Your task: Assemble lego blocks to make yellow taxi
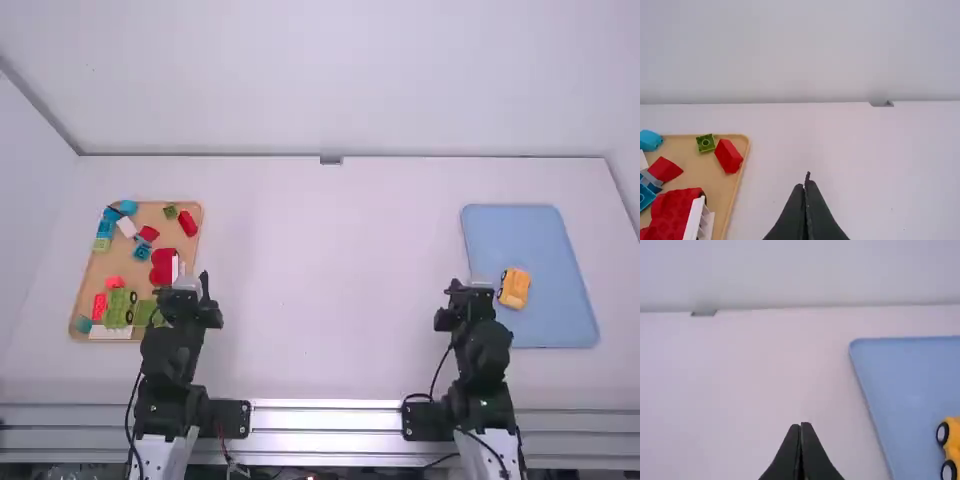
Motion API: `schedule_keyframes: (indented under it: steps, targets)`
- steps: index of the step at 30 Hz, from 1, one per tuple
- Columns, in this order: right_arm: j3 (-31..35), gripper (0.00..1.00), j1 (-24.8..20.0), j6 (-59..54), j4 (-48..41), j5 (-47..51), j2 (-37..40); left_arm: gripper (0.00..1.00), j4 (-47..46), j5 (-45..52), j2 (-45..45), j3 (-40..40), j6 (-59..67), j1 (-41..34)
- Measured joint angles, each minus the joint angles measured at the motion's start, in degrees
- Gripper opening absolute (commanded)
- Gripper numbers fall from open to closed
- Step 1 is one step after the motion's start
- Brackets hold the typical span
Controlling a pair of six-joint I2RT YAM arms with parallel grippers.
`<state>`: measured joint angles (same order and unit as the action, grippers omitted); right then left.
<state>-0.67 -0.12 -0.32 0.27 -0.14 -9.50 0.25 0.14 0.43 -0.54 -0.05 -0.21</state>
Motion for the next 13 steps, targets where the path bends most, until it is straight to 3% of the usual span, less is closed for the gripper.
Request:
schedule_keyframes:
  steps: [13]
  targets:
    - [0.00, 0.00, 0.00, -0.02, 0.00, -0.07, 8.50, 0.00, 0.00, 0.00, -0.02, 0.00, 0.00, 0.00]
